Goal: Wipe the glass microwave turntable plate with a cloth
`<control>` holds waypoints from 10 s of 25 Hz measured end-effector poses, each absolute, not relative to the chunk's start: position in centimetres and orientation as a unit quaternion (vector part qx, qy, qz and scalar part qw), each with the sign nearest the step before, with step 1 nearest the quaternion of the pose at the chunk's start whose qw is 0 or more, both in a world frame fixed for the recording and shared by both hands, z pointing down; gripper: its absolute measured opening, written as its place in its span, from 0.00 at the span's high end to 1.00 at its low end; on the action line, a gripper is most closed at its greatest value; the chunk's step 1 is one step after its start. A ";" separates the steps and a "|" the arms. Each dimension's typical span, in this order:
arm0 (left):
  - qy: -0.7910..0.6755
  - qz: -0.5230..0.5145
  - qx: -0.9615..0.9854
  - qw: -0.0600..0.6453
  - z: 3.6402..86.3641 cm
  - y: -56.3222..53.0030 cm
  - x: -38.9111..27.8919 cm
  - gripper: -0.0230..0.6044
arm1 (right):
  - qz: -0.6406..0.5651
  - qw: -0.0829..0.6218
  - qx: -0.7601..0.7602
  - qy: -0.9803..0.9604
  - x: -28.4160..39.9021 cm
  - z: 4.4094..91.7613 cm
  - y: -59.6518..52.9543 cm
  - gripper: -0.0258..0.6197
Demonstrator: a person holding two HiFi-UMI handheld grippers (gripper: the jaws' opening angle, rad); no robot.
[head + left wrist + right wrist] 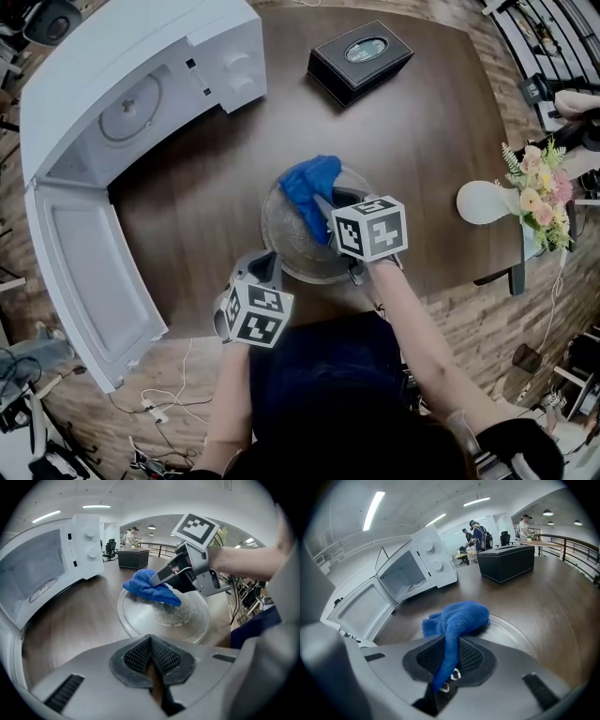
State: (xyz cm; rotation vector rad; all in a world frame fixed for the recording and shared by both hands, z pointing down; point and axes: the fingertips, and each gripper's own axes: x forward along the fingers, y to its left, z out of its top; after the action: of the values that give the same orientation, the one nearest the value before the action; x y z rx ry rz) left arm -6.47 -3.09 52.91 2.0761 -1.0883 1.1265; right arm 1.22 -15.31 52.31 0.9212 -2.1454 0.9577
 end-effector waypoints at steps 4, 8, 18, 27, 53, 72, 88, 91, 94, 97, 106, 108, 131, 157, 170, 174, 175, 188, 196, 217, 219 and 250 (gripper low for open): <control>-0.403 0.418 0.769 0.267 52.9 -3.1 -6.4 0.96 | 0.365 0.302 0.361 -0.804 2.5 52.3 -15.4 0.88; -0.403 0.418 0.769 0.266 52.9 -3.1 -6.4 0.96 | 0.363 0.299 0.376 -0.798 4.1 52.7 -15.7 0.88; -0.408 0.416 0.768 0.268 52.9 -3.0 -6.4 0.96 | 0.359 0.301 0.415 -0.780 8.2 52.1 -16.3 0.88; -0.411 0.415 0.766 0.268 52.9 -3.1 -6.5 0.96 | 0.316 0.316 0.469 -0.762 13.4 50.7 -17.4 0.88; -0.418 0.400 0.769 0.271 52.9 -3.1 -6.4 0.96 | 0.312 0.248 0.344 -0.850 1.0 45.9 -11.3 0.88; -0.421 0.393 0.772 0.270 52.8 -3.2 -6.5 0.96 | 0.325 0.324 0.237 -0.857 -7.2 52.4 -7.1 0.88; -0.422 0.395 0.769 0.275 52.8 -3.1 -6.5 0.96 | 0.327 0.326 0.268 -0.846 -4.2 52.7 -7.8 0.88; -0.423 0.395 0.769 0.273 52.9 -3.1 -6.5 0.96 | 0.332 0.323 0.272 -0.844 -3.5 52.7 -8.0 0.88; -0.423 0.395 0.770 0.269 52.7 -3.3 -6.4 0.96 | 0.335 0.322 0.278 -0.841 -2.5 52.7 -8.2 0.88; -0.423 0.396 0.770 0.267 52.7 -3.3 -6.4 0.96 | 0.337 0.323 0.287 -0.836 -1.4 52.7 -8.4 0.88; -0.428 0.393 0.768 0.271 52.8 -3.1 -6.5 0.96 | 0.342 0.332 0.305 -0.825 2.6 52.6 -9.1 0.88; -0.428 0.392 0.767 0.273 52.8 -3.1 -6.6 0.96 | 0.342 0.334 0.310 -0.822 3.4 52.5 -9.3 0.88; -0.431 0.393 0.766 0.272 52.9 -3.1 -6.6 0.96 | 0.339 0.345 0.394 -0.782 13.1 52.4 -12.0 0.87; -0.435 0.371 0.772 0.276 52.6 -3.3 -6.5 0.96 | 0.290 0.279 0.438 -0.804 11.4 45.4 -10.7 0.87; -0.436 0.365 0.775 0.276 52.6 -3.4 -6.5 0.96 | 0.354 0.246 0.297 -0.852 -1.7 46.3 -6.1 0.88; -0.435 0.365 0.774 0.280 52.8 -3.2 -6.5 0.96 | 0.366 0.262 0.279 -0.848 -3.5 48.0 -4.9 0.88; -0.434 0.365 0.774 0.280 52.8 -3.2 -6.5 0.96 | 0.368 0.271 0.276 -0.845 -3.7 48.7 -4.5 0.88; -0.432 0.366 0.776 0.277 52.7 -3.2 -6.6 0.96 | 0.307 0.361 0.273 -0.837 -3.9 52.7 -3.7 0.88; -0.433 0.366 0.776 0.276 52.7 -3.3 -6.6 0.96 | 0.322 0.359 0.266 -0.834 -3.1 52.8 -3.9 0.88; -0.431 0.374 0.774 0.273 52.8 -3.1 -6.5 0.96 | 0.334 0.361 0.307 -0.815 3.2 53.2 -5.2 0.87; -0.430 0.374 0.776 0.271 52.8 -3.2 -6.5 0.96 | 0.336 0.362 0.309 -0.813 3.7 52.9 -5.5 0.87; -0.430 0.381 0.775 0.263 52.8 -3.1 -6.4 0.96 | 0.338 0.364 0.413 -0.763 14.6 52.2 -8.9 0.86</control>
State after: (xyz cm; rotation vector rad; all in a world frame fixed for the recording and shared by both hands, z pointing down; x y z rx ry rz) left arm -6.44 -3.06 52.79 2.0946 -1.1639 1.0302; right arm 14.64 -8.94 52.21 1.0628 -1.9636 0.8684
